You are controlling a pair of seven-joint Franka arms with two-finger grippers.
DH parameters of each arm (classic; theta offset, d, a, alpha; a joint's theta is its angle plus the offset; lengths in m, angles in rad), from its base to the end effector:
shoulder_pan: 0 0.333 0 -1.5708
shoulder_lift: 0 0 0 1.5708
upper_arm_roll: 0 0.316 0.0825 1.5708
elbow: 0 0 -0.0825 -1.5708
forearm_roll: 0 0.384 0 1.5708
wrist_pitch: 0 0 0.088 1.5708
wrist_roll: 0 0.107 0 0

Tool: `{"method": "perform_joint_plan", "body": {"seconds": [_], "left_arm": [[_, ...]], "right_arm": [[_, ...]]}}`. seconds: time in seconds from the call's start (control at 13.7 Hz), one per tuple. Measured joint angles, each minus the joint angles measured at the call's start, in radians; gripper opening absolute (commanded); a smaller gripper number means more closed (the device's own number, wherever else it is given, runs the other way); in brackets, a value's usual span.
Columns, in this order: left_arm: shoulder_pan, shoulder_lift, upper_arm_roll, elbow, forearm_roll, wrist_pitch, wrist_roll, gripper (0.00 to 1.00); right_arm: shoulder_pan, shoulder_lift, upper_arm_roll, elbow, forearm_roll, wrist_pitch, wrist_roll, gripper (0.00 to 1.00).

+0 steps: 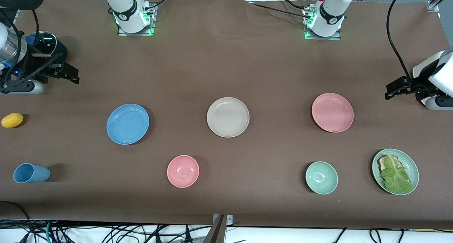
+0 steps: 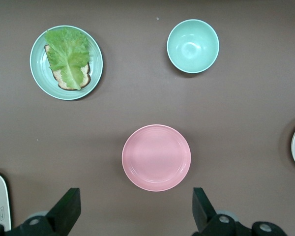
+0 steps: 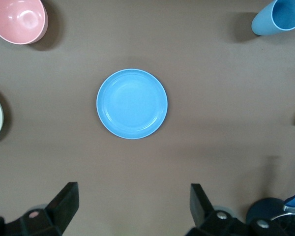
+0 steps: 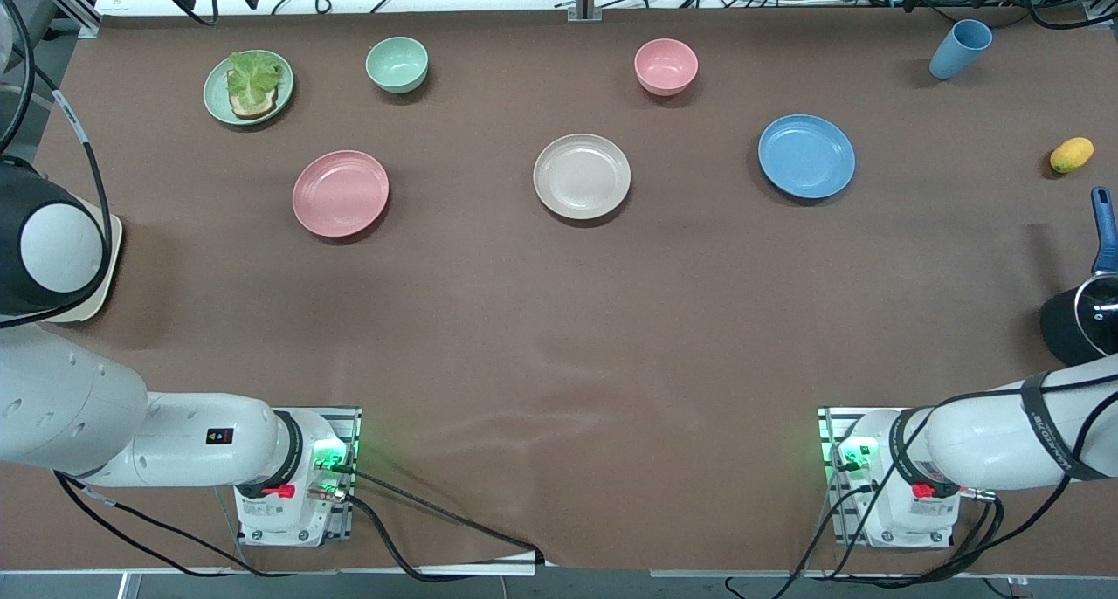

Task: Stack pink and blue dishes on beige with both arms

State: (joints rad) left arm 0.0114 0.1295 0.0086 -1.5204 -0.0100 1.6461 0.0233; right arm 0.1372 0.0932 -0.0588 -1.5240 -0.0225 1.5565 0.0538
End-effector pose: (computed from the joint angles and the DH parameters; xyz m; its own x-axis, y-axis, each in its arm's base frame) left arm 0.5994 0.0107 0.5803 1.0000 -0.0026 -0.0036 -0.0026 -1.0000 0.0089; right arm 0.5786 0.0446 0.5925 0.9980 0.0241 -0.0589 0.0260 -0.9992 0.0311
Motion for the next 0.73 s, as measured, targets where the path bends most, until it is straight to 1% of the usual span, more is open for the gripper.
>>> {"method": "perform_joint_plan", "body": {"seconds": [0.73], "left_arm": [[-0.001, 0.0, 0.0, 0.0, 0.0, 0.0, 0.0, 1.0]], "right_arm": [[0.0, 0.0, -0.003, 0.0, 0.0, 0.015, 0.0, 1.0]]}}
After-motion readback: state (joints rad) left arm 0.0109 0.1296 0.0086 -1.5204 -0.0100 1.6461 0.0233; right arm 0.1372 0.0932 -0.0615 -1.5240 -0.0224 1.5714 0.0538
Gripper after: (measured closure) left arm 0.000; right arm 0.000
